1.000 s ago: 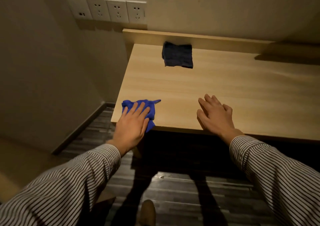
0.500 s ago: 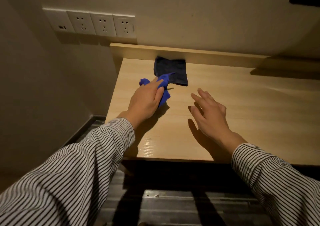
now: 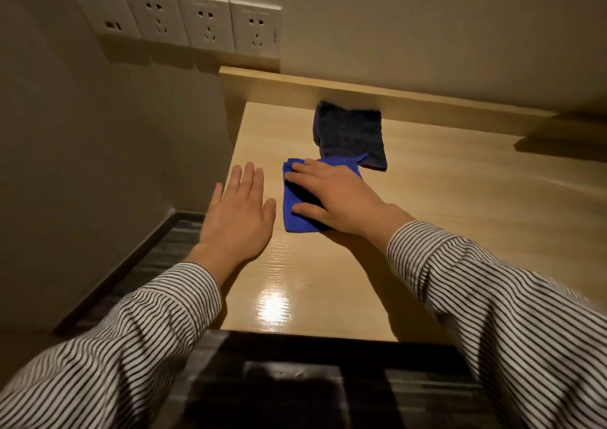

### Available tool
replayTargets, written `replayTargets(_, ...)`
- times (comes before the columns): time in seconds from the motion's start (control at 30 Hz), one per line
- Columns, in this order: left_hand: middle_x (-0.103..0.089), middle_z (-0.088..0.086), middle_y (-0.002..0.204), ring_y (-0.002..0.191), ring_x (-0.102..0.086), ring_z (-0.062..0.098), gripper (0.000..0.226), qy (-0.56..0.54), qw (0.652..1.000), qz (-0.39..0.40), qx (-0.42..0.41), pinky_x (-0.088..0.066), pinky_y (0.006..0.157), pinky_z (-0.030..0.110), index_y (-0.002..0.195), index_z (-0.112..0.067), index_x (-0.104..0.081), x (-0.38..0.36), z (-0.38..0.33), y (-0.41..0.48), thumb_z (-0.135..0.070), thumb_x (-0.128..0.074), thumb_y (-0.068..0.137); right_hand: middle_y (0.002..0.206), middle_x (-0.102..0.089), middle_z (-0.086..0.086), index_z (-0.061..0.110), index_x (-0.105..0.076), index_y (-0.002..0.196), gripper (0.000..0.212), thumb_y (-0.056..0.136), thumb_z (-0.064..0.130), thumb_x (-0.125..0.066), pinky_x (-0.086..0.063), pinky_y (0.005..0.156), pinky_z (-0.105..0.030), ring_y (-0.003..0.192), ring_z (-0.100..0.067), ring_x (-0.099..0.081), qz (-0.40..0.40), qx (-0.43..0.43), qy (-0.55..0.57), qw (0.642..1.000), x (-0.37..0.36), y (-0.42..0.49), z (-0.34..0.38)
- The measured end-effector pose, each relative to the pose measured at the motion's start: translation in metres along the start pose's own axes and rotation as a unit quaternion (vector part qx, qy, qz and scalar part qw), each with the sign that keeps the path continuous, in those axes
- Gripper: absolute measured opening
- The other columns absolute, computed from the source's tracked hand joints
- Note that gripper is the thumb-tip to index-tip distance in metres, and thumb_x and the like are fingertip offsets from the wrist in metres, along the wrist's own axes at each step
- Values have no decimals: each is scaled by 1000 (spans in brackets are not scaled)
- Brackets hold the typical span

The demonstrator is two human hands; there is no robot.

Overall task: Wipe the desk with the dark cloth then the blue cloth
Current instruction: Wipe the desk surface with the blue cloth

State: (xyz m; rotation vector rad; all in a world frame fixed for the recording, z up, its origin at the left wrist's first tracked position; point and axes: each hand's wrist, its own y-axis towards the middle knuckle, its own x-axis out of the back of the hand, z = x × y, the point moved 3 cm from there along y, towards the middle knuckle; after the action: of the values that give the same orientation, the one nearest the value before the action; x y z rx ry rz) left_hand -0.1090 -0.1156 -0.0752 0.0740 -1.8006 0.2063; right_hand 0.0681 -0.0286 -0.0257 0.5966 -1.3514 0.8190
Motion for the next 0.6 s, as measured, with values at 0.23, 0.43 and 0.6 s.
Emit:
replayTargets(0.23, -1, 6, 180, 166, 3, 25, 72, 24, 1000, -12, 3, -2, 132, 53, 171, -14, -4, -10, 3, 7, -50, -12, 109, 174, -4, 9, 38, -4, 165, 77, 101, 77, -21, -12, 126, -44, 160, -18, -3, 75, 84, -79, 990, -13, 19, -25)
replayTargets(0.43, 1, 7, 180, 166, 3, 25, 71, 32, 999, -8, 4, -2, 133, 52, 171, -14, -2, -7, 2, 5, -49, -14, 110, 174, 1, 11, 35, 2, 166, 84, 99, 79, -22, -5, 128, -48, 160, -16, 3, 47, 57, -56, 996, -22, 14, -23)
replayTargets(0.6, 3, 7, 180, 166, 5, 25, 71, 33, 999, 3, 5, -1, 133, 51, 171, -13, -1, -2, -1, 4, -48, -14, 111, 174, 4, 9, 30, 0, 166, 99, 91, 89, -24, -2, 127, -57, 160, -17, 7, 34, 0, -26, 999, -35, -13, -4)
